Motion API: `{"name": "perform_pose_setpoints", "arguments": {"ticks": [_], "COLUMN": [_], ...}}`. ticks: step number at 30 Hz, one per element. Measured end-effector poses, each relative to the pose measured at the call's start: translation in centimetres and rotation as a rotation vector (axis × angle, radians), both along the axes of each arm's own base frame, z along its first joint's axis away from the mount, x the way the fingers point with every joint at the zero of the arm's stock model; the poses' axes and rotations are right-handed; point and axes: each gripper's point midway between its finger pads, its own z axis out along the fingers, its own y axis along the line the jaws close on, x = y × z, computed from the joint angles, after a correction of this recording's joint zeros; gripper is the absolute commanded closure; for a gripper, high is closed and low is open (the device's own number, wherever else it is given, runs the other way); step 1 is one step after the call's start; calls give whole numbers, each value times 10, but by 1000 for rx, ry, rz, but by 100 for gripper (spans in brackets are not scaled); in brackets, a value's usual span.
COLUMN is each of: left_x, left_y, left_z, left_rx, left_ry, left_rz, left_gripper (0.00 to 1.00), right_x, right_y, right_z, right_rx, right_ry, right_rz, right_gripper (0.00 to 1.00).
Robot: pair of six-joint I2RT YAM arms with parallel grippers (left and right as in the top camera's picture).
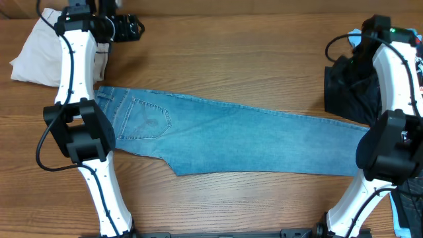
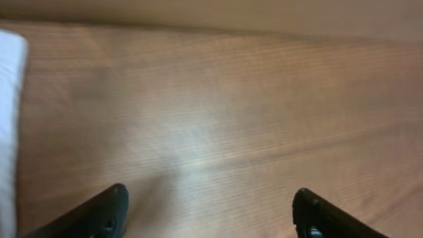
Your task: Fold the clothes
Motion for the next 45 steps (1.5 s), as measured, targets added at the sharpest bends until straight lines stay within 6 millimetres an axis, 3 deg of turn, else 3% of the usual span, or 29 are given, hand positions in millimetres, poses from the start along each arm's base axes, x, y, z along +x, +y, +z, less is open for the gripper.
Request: {"name": "perform_pose_setpoints", "arguments": {"ticks": [3,10,15,18,22,37,41,45], "left_x": [-14,-38,-47,-49,-49,-52,-52,-52], "left_y": [-13,-33,-36,-36,-36,-36,-36,-36], "left_z": [-8,-20,-23,-24,-24,-24,-25,-25], "left_rx": [5,7,5,3,3,1,2,2], "left_ry": [59,161,194,205,207,217,222,222], "left_rz": [-46,-103,-117,-117,-117,-117,-116,-116], "left_gripper": [29,31,31,30,30,30,30,30], "right_x": [-5,0,5,6,0,-2,-4,-11], "right_y": [1,-2,-13,-22,-29,-33,-50,-81], "right_z": [-18,-51,-64,-71,-81,-95,-95,-95], "right_rx": [3,-8,-18,-25,-25,-37,-71,-133], "right_ry": [18,-27,-67,-88,-83,-105,-106,-99], "right_rz": [9,14,-9,-25,-45,-56,-86,-143], "right_gripper": [73,78,84,92,92,92,92,92]}}
